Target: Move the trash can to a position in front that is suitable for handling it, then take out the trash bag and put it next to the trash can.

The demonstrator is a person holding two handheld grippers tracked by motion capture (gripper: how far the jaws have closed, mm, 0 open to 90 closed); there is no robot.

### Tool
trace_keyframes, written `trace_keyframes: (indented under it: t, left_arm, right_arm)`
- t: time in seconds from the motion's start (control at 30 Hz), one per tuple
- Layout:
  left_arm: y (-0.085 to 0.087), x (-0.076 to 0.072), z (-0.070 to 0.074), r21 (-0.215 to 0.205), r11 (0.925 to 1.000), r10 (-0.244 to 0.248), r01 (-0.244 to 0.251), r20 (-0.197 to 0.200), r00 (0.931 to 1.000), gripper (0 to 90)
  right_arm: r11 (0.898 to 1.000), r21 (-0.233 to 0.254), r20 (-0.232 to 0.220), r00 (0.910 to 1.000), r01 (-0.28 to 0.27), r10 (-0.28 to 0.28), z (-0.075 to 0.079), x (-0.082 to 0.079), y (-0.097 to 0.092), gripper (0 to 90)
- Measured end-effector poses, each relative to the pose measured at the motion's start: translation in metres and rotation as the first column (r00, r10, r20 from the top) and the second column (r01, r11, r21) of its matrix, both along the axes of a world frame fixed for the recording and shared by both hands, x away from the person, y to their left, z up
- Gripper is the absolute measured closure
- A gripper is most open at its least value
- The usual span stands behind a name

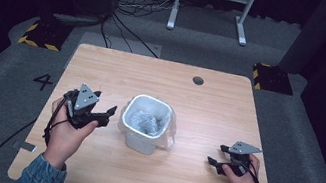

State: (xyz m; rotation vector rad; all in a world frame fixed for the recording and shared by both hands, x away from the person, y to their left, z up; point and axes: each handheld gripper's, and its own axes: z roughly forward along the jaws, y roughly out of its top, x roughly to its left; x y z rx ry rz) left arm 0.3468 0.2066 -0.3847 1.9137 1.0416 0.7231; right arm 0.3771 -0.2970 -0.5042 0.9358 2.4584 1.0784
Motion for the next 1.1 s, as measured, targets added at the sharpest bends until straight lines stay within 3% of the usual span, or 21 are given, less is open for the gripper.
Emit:
trace_keyframes:
  t: [0.03,0.17,0.23,0.27,0.3,0.33,0.4,0.43,0.47,0.53,0.57,0.67,0.8,0.9,1.0,1.1]
  left_arm:
    - [0.001,0.004,-0.01,0.015,0.9999,0.003,-0.002,-0.03,0.9995,33.4]
    - [0.0,0.009,-0.025,0.008,0.9999,0.011,-0.011,-0.066,0.9978,33.5]
    - [-0.001,0.016,-0.031,0.037,0.9991,0.025,-0.022,-0.099,0.9947,32.8]
    - [-0.003,0.019,-0.035,0.06,0.9978,0.034,-0.028,-0.096,0.9948,31.7]
    - [-0.004,0.023,-0.041,0.061,0.9975,0.04,-0.035,-0.08,0.996,31.9]
    - [-0.005,0.027,-0.047,0.031,0.9989,0.039,-0.037,-0.068,0.9969,32.6]
    - [-0.006,0.032,-0.056,0.01,0.9998,0.018,-0.017,-0.108,0.994,32.9]
    - [-0.007,0.034,-0.059,0.033,0.9994,0.018,-0.014,-0.134,0.9908,32.7]
    - [-0.009,0.035,-0.063,0.044,0.999,0.012,-0.006,-0.141,0.9899,32.5]
    - [-0.012,0.033,-0.069,0.004,1.0,-0.003,0.003,-0.121,0.9927,32.9]
    - [-0.014,0.032,-0.072,-0.003,1.0,-0.008,0.007,-0.13,0.9915,34.1]
    - [-0.02,0.031,-0.076,0.034,0.9991,-0.02,0.026,-0.171,0.9851,36.0]
    - [-0.032,0.025,-0.075,0.01,0.9967,-0.078,0.08,-0.143,0.9867,38.0]
    - [-0.042,0.02,-0.075,0.035,0.9948,-0.09,0.096,-0.132,0.9872,40.5]
    - [-0.048,0.017,-0.081,0.014,0.9946,-0.1,0.103,-0.116,0.9882,41.5]
    - [-0.056,0.014,-0.084,0.018,0.9917,-0.124,0.127,-0.129,0.984,42.0]
  right_arm:
    - [1.0,0.0,-0.001,1.0,0.0,0.0,0.0,0.0,0.0,24.2]
    - [1.0,0.0,-0.001,1.0,0.0,0.0,0.0,0.0,0.0,24.2]
    - [1.0,0.0,-0.003,1.0,0.0,0.0,0.0,0.0,0.0,24.1]
    - [1.0,0.0,-0.003,1.0,-0.002,0.002,0.0,0.001,0.0,23.9]
    - [1.0,-0.001,-0.003,1.0,-0.002,0.002,0.0,0.0,0.0,24.1]
    - [1.0,-0.001,0.001,1.0,-0.002,0.002,0.0,0.0,0.001,26.8]
    - [1.0,0.0,0.017,0.9999,-0.001,0.001,0.001,-0.002,0.002,30.7]
    - [1.0,-0.003,0.024,0.9997,0.007,-0.007,0.001,-0.002,0.004,29.3]
    - [1.0,-0.001,0.032,0.9994,0.011,-0.011,0.001,-0.002,0.005,28.4]
    - [1.0,0.016,0.031,0.9994,0.014,-0.014,0.003,-0.003,0.008,27.6]
    - [1.0,0.026,0.03,0.9994,0.014,-0.015,0.004,-0.003,0.009,27.2]
    - [0.998,0.059,0.033,0.9994,-0.001,-0.001,0.009,-0.004,0.013,26.6]
    - [0.996,0.083,0.031,0.9993,-0.024,0.022,0.013,-0.006,0.018,27.5]
    - [0.995,0.09,0.037,0.9989,-0.033,0.03,0.016,-0.009,0.019,27.4]
    - [0.995,0.092,0.04,0.9986,-0.038,0.034,0.016,-0.01,0.02,27.5]
    - [0.995,0.093,0.04,0.9987,-0.034,0.03,0.015,-0.01,0.019,27.5]
